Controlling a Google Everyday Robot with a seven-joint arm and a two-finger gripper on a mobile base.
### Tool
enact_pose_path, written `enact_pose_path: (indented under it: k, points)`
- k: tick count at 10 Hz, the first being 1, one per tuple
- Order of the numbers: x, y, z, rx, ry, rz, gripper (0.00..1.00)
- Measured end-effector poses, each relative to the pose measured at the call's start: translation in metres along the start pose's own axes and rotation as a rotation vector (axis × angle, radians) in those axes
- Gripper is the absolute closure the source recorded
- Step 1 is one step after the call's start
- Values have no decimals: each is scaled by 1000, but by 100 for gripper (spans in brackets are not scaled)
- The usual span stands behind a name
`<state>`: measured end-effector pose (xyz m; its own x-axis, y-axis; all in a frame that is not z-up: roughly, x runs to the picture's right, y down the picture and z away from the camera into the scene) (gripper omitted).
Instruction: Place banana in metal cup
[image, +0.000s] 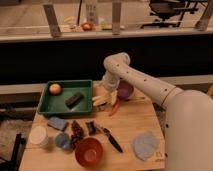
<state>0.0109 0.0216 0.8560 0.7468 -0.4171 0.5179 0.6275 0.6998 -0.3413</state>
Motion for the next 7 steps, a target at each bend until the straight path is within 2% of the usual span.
enact_pose_path:
  k: [7]
  points:
    - [0,2,3,5,-15,1,20]
